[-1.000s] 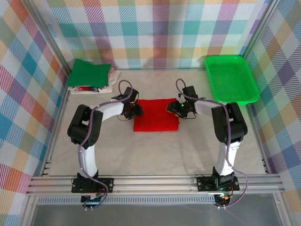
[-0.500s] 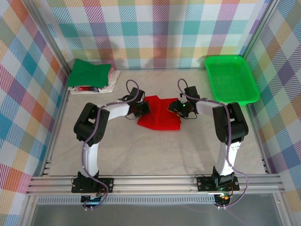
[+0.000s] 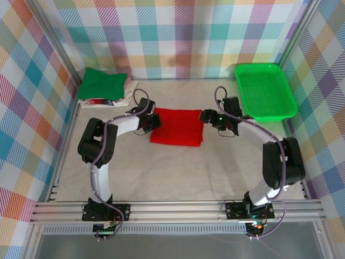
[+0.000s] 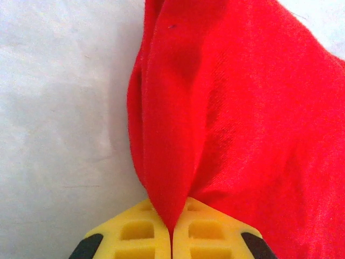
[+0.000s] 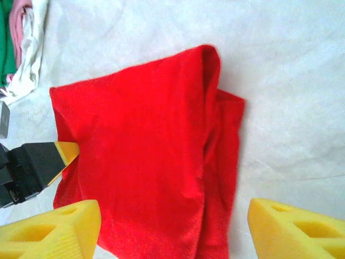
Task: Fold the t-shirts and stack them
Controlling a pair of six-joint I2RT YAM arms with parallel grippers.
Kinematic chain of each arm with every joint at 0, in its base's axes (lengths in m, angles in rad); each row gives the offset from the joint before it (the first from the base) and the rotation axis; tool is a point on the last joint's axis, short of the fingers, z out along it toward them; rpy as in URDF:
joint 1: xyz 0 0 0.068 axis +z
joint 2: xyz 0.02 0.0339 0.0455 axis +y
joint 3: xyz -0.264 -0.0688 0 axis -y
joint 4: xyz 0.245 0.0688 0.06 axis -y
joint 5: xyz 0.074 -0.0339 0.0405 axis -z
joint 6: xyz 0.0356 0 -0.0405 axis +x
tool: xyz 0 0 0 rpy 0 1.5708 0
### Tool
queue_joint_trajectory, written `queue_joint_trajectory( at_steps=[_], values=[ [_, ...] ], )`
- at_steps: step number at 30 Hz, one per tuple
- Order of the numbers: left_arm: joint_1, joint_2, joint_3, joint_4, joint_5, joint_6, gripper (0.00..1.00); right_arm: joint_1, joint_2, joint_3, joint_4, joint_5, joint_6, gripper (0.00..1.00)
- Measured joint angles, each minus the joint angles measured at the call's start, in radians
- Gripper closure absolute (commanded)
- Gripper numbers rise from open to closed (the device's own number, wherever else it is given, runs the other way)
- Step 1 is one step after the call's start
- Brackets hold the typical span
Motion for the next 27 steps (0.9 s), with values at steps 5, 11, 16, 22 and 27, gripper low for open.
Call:
queue_joint_trajectory(
  at_steps=[5, 11, 16, 22, 27],
  values=[
    [0.011, -0.001, 0.064, -0.124, -0.095, 0.084, 1.0, 0.0, -0.094, -0.081, 0.023, 0.065, -0.045, 0.22],
    [0.012, -0.003, 0.132, -0.211, -0.19, 0.146, 1.0, 0.001, -0.114, -0.097, 0.053, 0.074, -0.075, 0.21],
    [0.012, -0.005, 0.182, -0.278, -0.241, 0.157, 1.0, 0.003, -0.109, -0.092, 0.075, 0.071, -0.083, 0.21],
    [0.011, -0.007, 0.366, -0.364, -0.311, 0.201, 1.0, 0.016, -0.048, -0.039, 0.093, 0.012, -0.105, 0.17],
    [0.011, 0.0, 0.58, -0.416, -0.374, 0.306, 1.0, 0.03, 0.043, 0.072, 0.096, -0.097, -0.122, 0.16]
  ],
)
